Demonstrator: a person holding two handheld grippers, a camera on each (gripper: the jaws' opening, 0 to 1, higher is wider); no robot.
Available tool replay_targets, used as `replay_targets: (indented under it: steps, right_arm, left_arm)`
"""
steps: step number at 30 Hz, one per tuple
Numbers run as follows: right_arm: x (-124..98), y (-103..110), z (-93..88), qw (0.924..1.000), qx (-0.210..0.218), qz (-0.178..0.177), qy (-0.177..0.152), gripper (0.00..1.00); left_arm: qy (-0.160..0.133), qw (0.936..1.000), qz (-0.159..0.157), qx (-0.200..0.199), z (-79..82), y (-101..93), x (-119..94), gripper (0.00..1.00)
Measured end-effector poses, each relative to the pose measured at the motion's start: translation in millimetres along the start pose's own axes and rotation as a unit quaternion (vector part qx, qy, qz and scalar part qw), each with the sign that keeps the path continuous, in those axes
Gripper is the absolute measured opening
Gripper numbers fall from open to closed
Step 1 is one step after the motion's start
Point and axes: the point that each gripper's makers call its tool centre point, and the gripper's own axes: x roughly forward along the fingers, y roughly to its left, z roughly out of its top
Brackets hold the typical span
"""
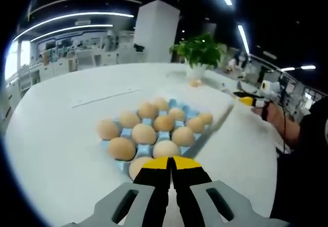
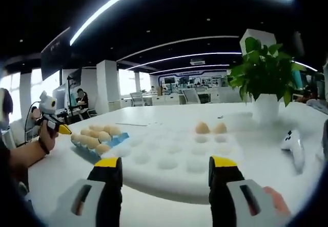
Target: Pick up the eggs on the table and place them into the egg tray on the table
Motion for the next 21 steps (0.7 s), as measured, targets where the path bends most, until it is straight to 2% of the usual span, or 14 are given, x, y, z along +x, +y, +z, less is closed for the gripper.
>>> replay_targets:
  steps: [10, 14, 16, 21]
  right_arm:
    - [-17, -7, 0.3, 0.9999, 0.001, -0.013, -0.006, 0.76]
    - [-25, -8, -0.4, 0.9998, 0.004, -0.018, -0.009, 0.87]
    - [-32, -8, 0.5, 0.9994, 0.011, -0.022, -0.024, 0.93]
    - [-39, -8, -6.3, 0.9992, 0.018, -0.029, -0.021, 1.00]
  left_arm:
    - [-0.002, 1.0000, 0.001, -0.001, 1.3, -0.9, -1, 0.01]
    - [-0.004, 1.0000, 0.001, 0.001, 2.8, -0.5, -2, 0.01]
    - [-0.007, 1.0000, 0.001, -0.003, 3.9, 2.2, -3, 0.01]
    - [-0.010, 0.9999, 0.002, -0.003, 3.8, 0.0, -3, 0.01]
